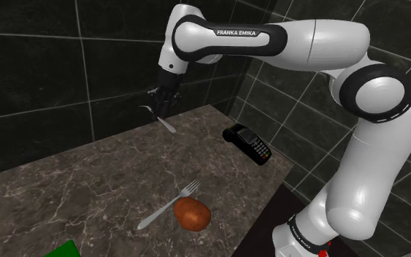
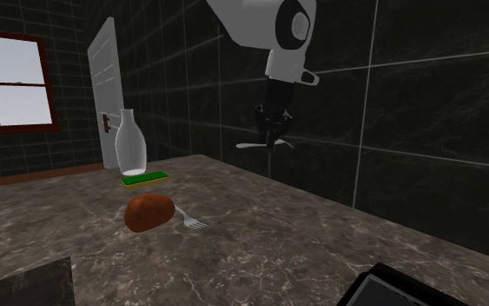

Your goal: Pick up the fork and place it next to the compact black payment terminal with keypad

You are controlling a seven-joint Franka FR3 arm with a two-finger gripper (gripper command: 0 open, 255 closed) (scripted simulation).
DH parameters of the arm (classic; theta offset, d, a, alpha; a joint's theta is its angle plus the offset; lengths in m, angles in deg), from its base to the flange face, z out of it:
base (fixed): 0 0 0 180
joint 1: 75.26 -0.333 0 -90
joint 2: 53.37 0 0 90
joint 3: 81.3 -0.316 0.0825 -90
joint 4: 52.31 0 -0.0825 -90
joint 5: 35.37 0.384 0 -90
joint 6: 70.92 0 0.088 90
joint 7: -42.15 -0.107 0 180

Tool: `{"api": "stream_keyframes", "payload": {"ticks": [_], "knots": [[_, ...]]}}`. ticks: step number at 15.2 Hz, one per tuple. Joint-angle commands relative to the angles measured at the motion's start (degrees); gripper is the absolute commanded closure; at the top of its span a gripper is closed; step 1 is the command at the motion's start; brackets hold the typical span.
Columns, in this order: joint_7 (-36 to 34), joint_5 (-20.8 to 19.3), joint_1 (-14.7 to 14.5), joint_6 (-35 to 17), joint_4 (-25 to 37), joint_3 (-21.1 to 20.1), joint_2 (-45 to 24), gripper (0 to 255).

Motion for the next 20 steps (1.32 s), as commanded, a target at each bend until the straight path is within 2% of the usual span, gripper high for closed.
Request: {"api": "stream_keyframes", "payload": {"ticks": [1, 10, 20], "knots": [[2.7, 0.5, 1.8, -0.2, -1.9, 0.8, 1.3, 255], [14.1, 1.6, 9.2, 1.9, -5.0, 4.8, 4.1, 255], [25.9, 1.2, 16.8, 5.8, -1.5, 9.7, 2.2, 255]]}}
